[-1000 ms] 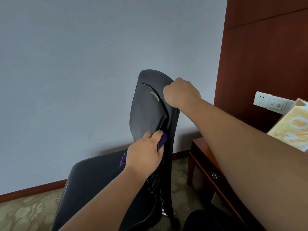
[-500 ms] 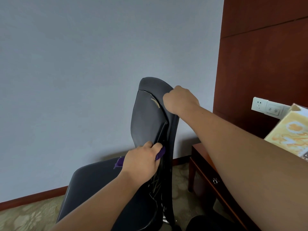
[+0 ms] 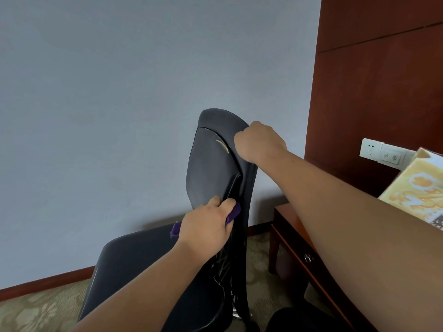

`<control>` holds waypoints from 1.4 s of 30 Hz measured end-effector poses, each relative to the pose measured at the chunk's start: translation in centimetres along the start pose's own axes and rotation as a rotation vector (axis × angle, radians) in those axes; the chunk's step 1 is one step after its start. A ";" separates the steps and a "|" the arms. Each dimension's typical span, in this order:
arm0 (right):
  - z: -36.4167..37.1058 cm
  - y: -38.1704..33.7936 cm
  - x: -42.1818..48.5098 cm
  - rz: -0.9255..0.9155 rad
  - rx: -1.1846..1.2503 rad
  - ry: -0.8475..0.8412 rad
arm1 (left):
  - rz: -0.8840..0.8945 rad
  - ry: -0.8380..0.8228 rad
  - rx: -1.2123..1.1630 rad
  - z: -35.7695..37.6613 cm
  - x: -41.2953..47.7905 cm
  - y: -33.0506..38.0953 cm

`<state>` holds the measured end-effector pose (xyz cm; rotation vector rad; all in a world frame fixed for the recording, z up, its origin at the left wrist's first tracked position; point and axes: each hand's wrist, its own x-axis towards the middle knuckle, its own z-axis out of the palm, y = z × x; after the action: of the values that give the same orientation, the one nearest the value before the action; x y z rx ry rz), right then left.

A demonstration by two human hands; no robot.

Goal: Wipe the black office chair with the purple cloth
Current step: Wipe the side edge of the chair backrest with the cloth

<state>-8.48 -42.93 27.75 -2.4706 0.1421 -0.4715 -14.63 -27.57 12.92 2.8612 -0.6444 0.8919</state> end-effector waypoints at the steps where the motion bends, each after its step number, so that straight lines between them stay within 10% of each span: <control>1: 0.0 0.0 0.0 0.000 -0.003 0.002 | 0.018 -0.013 0.026 0.0 -0.1 -0.1; 42: 0.0 0.0 0.2 0.000 -0.007 0.001 | -0.054 -0.057 -0.102 0.3 -0.4 0.4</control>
<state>-8.33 -42.98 27.81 -2.4771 0.1441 -0.4736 -14.91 -27.83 12.43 2.8072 -0.5962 0.7499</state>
